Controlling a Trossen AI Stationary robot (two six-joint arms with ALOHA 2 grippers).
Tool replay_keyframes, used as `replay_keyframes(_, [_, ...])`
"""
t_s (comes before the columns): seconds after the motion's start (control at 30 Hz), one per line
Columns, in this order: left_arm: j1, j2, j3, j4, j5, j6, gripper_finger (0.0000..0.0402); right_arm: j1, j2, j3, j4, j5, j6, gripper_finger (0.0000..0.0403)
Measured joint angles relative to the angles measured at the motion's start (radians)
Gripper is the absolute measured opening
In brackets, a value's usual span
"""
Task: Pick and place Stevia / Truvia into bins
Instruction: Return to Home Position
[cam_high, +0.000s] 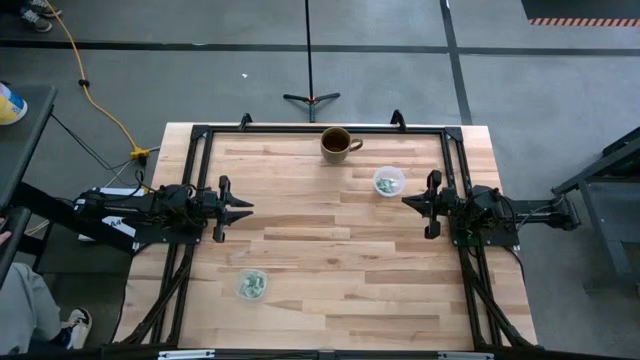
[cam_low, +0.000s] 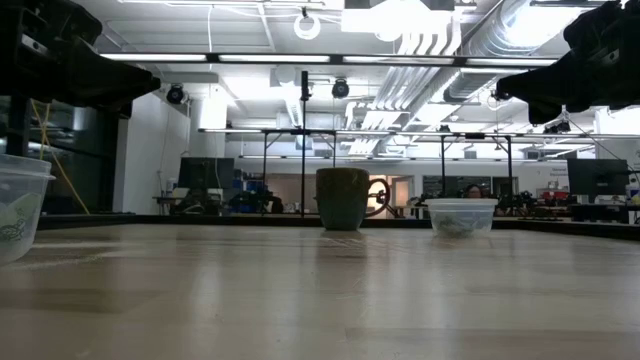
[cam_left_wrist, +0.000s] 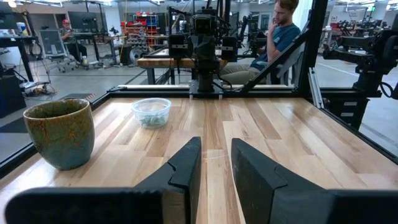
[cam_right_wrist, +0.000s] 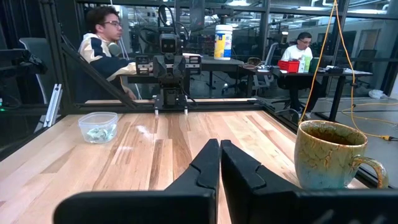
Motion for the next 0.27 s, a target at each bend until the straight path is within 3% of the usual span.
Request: replay_keyframes(0.27, [0.0, 0.0, 0.0, 0.0, 0.0, 0.0, 0.0122, 0.0, 0.0, 0.0, 0.0, 0.0, 0.0, 0.0001])
